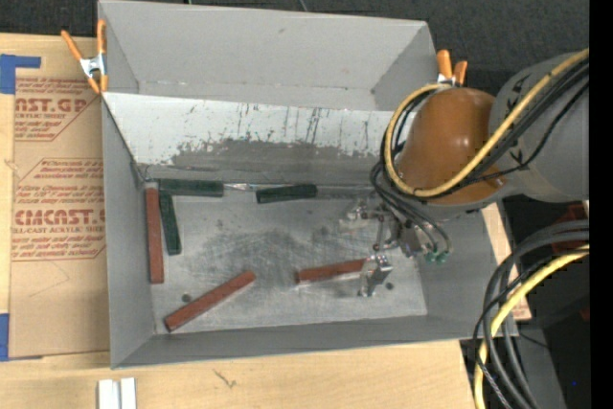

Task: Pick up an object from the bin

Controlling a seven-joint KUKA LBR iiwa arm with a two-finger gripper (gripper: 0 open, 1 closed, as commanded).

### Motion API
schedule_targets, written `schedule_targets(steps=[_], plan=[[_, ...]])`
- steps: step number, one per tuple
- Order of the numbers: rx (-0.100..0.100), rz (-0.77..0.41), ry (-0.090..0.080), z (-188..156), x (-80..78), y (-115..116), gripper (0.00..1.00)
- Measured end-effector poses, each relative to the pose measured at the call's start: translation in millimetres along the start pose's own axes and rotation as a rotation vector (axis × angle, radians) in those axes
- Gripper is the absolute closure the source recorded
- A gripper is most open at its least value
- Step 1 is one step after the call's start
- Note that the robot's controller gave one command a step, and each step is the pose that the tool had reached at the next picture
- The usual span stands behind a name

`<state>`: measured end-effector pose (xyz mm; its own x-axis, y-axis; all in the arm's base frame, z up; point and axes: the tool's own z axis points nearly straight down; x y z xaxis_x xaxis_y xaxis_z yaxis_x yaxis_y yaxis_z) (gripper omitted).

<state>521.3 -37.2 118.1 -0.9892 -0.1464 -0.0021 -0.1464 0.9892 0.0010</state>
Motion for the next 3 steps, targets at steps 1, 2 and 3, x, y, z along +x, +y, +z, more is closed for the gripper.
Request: schedule_targets(steps=[1,2,3], plan=[[0.003,0.067,-0.011,46.8,7.3,17.0,0.00],[0.002,0.089,-0.005,42.7,3.7,22.2,1.00],[0.002,0.089,-0.005,42.7,3.7,22.2,1.00]])
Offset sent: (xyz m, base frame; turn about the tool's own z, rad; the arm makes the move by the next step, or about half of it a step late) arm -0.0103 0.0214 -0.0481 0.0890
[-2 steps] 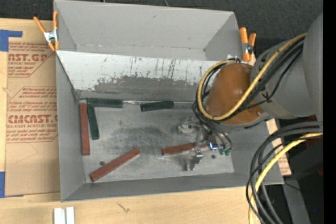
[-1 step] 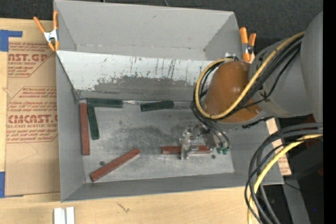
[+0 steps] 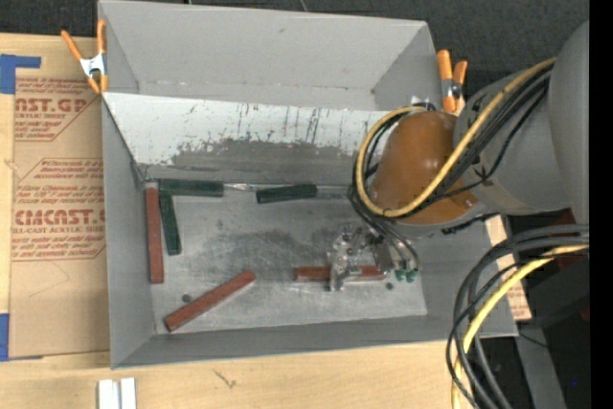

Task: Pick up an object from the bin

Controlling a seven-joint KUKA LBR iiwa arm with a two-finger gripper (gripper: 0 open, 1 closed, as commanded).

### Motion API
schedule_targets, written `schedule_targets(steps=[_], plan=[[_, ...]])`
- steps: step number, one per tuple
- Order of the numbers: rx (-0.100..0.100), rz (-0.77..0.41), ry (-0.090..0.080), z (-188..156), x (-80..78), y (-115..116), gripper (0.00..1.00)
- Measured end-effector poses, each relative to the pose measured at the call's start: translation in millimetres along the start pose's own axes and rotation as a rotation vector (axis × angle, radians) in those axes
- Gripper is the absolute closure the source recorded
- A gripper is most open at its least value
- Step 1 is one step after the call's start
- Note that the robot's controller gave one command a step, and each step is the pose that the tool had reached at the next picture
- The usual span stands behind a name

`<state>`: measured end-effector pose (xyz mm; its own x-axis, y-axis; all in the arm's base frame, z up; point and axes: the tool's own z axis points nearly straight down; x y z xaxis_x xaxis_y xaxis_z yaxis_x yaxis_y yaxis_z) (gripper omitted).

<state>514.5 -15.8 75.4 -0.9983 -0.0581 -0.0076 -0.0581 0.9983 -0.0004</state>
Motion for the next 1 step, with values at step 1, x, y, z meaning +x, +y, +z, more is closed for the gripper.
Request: schedule_targets(steps=[1], plan=[[-0.001,0.000,0.006,-7.7,2.1,0.3,1.00]])
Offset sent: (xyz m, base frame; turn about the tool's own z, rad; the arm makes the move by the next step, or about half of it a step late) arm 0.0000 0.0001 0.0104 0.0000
